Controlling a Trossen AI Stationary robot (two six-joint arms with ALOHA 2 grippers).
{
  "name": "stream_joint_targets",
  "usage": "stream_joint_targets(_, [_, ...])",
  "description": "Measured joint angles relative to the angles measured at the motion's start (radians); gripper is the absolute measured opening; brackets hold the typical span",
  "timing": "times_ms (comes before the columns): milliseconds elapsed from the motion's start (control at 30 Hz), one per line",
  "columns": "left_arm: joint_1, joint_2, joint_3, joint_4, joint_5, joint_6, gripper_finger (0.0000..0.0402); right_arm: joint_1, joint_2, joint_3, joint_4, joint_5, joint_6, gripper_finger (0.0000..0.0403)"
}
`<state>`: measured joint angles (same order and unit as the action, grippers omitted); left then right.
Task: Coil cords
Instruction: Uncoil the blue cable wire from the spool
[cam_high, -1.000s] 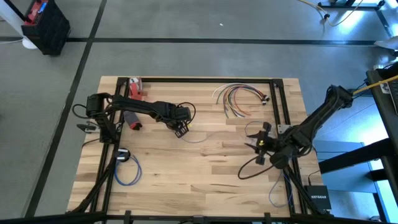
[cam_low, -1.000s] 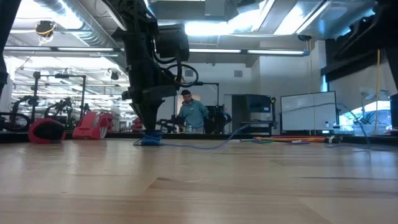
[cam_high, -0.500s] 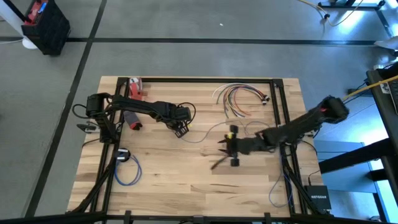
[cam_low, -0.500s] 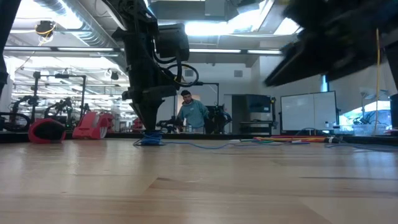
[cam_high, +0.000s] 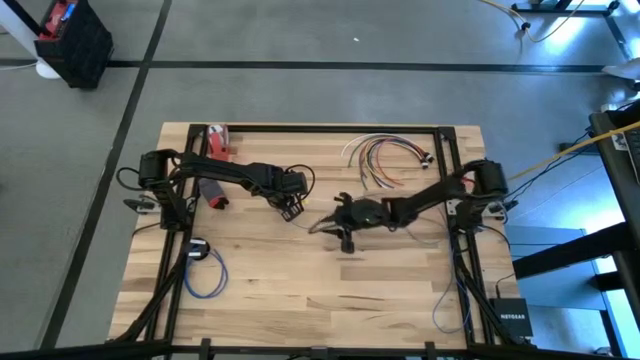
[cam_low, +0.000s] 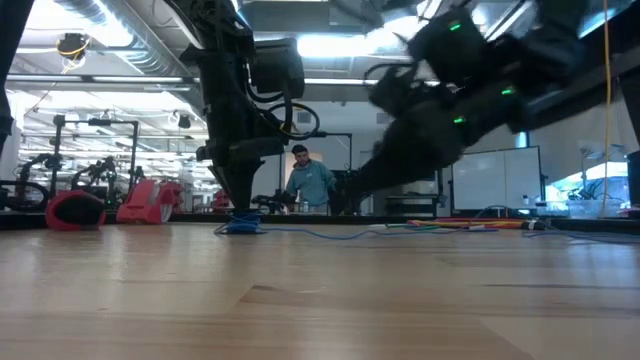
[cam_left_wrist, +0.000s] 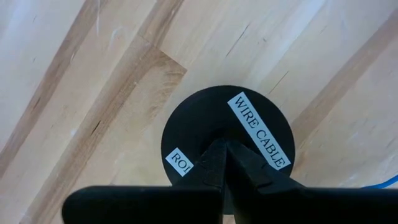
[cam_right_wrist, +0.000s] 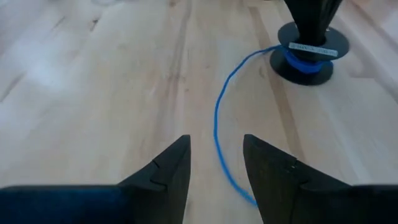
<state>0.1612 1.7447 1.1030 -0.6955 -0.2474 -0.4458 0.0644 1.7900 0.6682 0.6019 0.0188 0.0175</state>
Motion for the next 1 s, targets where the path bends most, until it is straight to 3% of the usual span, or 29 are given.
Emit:
stream_joint_targets(167, [0.0, 0.0, 0.0, 0.002, 0.0, 0.0, 0.0, -0.036, 0.106, 0.114, -0.037, -0.063, 0.002, 0.0151])
stream_joint_targets(533, [-0.001, 0.0, 0.0, 0.001, 0.0, 0.0, 0.0, -0.033, 0.27, 0.32, -0.211, -0.07, -0.026, 0.0149])
stream_joint_targets(633, [-0.007, 0.0, 0.0, 0.001, 0.0, 0.001, 0.0, -0.033, 0.27, 0.333, -0.242, -0.06, -0.027, 0.0123])
stream_joint_targets(800, [-0.009, 0.0, 0.0, 0.001, 0.0, 0.007, 0.0, -0.032, 0.27, 0.335, -0.284, -0.004, -0.108, 0.0018])
stream_joint_targets(1000, [-0.009, 0.0, 0.0, -0.001, 0.0, 0.007, 0.0, 0.005, 0.217, 0.316, -0.388, 0.072, -0.159, 0.001])
